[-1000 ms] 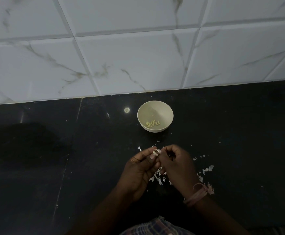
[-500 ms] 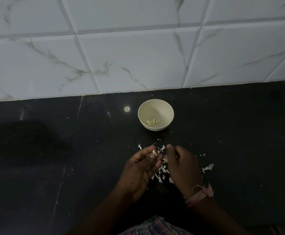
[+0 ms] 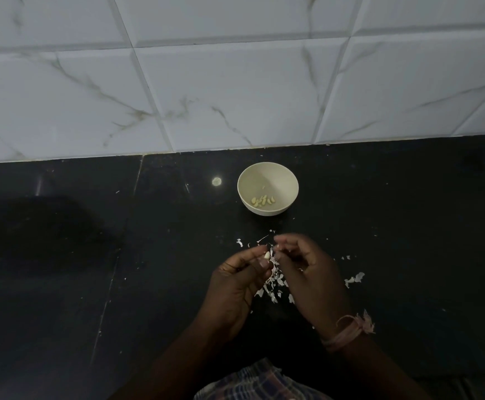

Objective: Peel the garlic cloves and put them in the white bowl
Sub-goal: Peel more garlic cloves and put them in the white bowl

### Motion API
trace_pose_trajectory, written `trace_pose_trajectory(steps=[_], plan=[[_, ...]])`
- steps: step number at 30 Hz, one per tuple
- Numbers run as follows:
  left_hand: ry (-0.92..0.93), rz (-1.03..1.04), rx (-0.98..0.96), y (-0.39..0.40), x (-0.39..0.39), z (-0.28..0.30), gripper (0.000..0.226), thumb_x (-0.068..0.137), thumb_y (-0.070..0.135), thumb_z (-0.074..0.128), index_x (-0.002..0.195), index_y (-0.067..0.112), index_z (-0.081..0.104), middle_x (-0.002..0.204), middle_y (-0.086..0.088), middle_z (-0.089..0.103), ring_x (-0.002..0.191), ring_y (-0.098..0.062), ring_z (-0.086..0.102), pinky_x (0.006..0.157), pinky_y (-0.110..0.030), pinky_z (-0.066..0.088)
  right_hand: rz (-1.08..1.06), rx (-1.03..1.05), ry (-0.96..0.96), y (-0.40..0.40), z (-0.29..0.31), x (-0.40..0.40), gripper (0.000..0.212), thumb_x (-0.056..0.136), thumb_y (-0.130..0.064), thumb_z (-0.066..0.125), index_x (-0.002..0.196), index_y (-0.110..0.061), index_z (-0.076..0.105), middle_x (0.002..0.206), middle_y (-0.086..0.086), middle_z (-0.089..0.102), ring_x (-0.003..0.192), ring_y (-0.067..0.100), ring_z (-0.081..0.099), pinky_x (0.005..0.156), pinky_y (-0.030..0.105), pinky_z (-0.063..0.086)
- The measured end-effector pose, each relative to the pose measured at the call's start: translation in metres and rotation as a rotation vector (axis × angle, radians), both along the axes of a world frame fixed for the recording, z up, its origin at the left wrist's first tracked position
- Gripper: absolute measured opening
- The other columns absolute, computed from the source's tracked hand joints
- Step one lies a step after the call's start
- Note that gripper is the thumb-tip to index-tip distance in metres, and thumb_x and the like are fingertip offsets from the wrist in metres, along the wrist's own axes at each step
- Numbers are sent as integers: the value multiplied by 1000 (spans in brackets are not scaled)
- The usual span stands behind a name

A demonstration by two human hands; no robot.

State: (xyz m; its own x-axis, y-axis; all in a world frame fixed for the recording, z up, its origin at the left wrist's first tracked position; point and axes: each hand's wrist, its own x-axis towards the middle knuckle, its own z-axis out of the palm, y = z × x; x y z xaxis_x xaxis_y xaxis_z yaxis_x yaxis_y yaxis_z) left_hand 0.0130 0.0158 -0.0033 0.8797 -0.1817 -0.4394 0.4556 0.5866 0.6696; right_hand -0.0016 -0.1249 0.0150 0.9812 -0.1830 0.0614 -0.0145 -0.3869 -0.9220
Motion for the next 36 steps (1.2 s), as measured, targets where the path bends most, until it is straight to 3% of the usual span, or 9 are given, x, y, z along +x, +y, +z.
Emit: trace_pose_trajectory(steps=[8,11,14,17,22,25,28,31,36], plan=[[-128,-7,203,2,2,2,23,72,6,78,93,16,81,94,-11,74,90,-19,68,84,-30,55,-84,-236,5,-9,-6,1,9,95,-30,69,100,-25,73,84,-13,72,78,2,67,72,32,56],[-151,-6,274,2,1,3,22,83,-3,73,91,16,81,90,-9,74,87,-18,68,81,-28,55,15,-330,77,-13,-10,1,36,99,-12,58,133,-23,63,113,-5,72,103,8,67,93,31,54],[-183,-40,332,4,0,3,23,87,-4,70,95,15,80,91,-9,75,87,-18,68,82,-28,56,92,-317,-41,-12,-6,1,45,88,8,56,124,-16,69,127,-5,66,119,6,60,103,22,47],[-211,-60,385,5,0,0,21,88,-4,71,98,13,79,94,-9,76,87,-17,68,80,-27,56,116,-251,-99,-8,-2,1,41,90,6,57,121,-18,70,118,-12,68,112,0,62,94,14,48],[-200,-61,383,4,0,-2,22,87,-4,71,96,14,80,95,-10,76,87,-19,68,83,-30,56,-53,-271,-87,-7,-7,2,27,88,-4,48,75,-21,64,74,-12,62,72,4,61,63,22,47],[-194,-57,368,4,1,-4,22,88,-5,70,95,14,80,95,-11,77,88,-19,69,82,-30,56,-43,-281,80,-9,-7,5,8,97,-35,56,93,-31,63,81,-12,62,74,1,60,64,21,49],[-189,-49,352,4,3,-5,21,88,-6,69,99,9,77,97,-13,77,88,-19,70,79,-28,56,134,-197,28,-11,-8,7,31,99,-18,62,128,-28,66,112,-13,67,105,-8,59,84,5,45],[-164,-54,350,2,4,-7,18,87,-6,70,102,2,74,99,-18,77,89,-22,73,77,-27,57,204,-252,-77,-11,-16,6,36,94,-5,63,125,-22,72,116,-10,71,108,-2,64,95,20,52],[-22,-31,233,3,7,-9,17,87,-7,68,102,-1,73,102,-22,76,93,-25,75,78,-27,59,22,-182,-30,-9,-21,10,16,95,-12,66,104,-22,74,97,-13,71,89,2,68,80,35,58]])
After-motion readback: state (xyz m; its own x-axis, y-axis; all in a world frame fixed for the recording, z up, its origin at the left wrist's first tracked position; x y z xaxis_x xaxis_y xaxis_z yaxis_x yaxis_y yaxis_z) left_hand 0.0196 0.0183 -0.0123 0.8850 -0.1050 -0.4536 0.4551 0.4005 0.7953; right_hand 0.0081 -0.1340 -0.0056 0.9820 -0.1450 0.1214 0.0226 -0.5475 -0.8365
